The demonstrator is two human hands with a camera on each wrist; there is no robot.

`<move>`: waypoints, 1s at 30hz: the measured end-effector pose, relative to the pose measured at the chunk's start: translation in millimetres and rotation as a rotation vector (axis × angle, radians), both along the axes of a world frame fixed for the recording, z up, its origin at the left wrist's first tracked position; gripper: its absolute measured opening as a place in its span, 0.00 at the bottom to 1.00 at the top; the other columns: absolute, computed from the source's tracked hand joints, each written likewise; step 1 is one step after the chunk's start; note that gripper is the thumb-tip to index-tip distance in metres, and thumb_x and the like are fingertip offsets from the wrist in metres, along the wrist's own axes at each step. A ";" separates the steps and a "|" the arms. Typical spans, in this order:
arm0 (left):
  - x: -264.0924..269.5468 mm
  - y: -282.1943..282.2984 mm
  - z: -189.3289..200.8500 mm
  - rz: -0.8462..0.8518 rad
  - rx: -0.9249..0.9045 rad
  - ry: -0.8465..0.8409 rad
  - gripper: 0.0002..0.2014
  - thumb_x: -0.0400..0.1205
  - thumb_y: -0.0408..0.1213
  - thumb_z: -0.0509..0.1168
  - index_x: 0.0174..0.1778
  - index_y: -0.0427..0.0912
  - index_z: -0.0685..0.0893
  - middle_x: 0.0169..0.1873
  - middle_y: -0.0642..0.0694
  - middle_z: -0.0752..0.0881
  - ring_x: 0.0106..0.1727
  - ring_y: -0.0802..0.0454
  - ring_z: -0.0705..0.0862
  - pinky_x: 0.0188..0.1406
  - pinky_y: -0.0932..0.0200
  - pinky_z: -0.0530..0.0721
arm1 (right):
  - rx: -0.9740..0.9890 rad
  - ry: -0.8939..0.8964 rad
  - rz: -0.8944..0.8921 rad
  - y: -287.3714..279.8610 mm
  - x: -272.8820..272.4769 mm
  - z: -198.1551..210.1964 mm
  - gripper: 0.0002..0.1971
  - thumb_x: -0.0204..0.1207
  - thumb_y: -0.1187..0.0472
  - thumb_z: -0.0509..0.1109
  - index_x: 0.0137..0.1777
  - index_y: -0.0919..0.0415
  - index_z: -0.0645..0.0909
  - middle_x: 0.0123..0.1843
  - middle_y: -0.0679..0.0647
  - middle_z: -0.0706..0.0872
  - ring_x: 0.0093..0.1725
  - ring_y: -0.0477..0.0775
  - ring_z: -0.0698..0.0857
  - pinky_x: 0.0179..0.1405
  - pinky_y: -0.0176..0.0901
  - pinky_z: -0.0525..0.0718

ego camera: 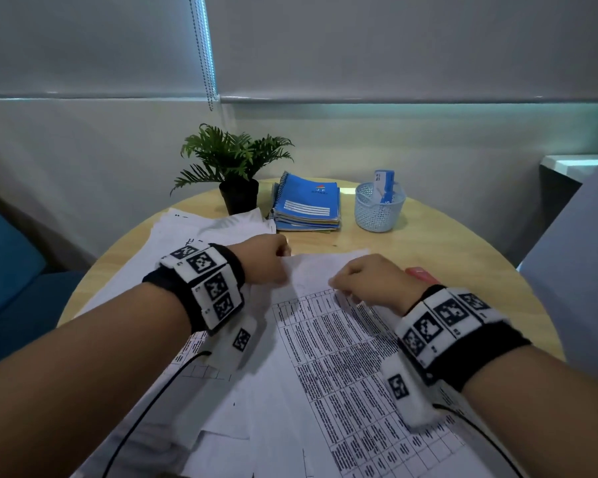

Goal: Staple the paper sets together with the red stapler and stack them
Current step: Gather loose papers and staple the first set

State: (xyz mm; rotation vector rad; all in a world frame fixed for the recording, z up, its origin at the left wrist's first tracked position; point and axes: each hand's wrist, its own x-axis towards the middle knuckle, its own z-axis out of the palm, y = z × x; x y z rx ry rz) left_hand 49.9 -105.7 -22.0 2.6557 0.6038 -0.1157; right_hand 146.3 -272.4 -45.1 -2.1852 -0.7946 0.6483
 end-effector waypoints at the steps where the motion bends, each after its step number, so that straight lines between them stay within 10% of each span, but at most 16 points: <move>1: -4.4 0.1 0.5 0.013 -0.045 -0.044 0.11 0.74 0.30 0.68 0.44 0.45 0.72 0.38 0.51 0.77 0.36 0.56 0.73 0.27 0.65 0.69 | -0.001 0.059 0.002 4.4 -5.6 -2.5 0.11 0.77 0.58 0.71 0.37 0.65 0.85 0.32 0.54 0.84 0.28 0.48 0.79 0.26 0.34 0.73; 10: -35.8 -4.8 -0.8 0.069 -0.308 -0.341 0.15 0.75 0.25 0.64 0.51 0.48 0.72 0.44 0.49 0.86 0.29 0.55 0.77 0.24 0.63 0.76 | 0.155 0.393 -0.185 32.7 -31.1 -7.2 0.06 0.75 0.60 0.73 0.44 0.63 0.83 0.27 0.53 0.75 0.16 0.43 0.69 0.13 0.30 0.62; 17: -38.1 -6.2 -2.7 0.062 -0.375 -0.415 0.17 0.75 0.23 0.66 0.52 0.48 0.74 0.43 0.46 0.85 0.33 0.51 0.79 0.34 0.57 0.79 | 0.153 0.452 -0.256 36.1 -29.9 -10.6 0.09 0.71 0.56 0.76 0.34 0.58 0.82 0.24 0.49 0.75 0.20 0.45 0.68 0.21 0.36 0.60; 23: -32.3 -5.8 -4.7 0.053 -0.318 -0.420 0.14 0.76 0.26 0.66 0.52 0.47 0.74 0.44 0.46 0.85 0.33 0.54 0.79 0.32 0.65 0.79 | 0.263 0.344 -0.268 35.8 -34.6 -10.6 0.13 0.72 0.62 0.71 0.27 0.58 0.77 0.21 0.50 0.75 0.17 0.45 0.72 0.14 0.33 0.65; 30: -19.3 -5.4 -2.6 0.095 -0.193 -0.448 0.12 0.77 0.40 0.71 0.54 0.42 0.83 0.40 0.51 0.83 0.38 0.57 0.80 0.30 0.72 0.73 | 0.337 -0.080 -0.144 34.6 -37.0 -12.4 0.07 0.74 0.61 0.71 0.34 0.58 0.81 0.30 0.48 0.81 0.33 0.47 0.78 0.34 0.37 0.74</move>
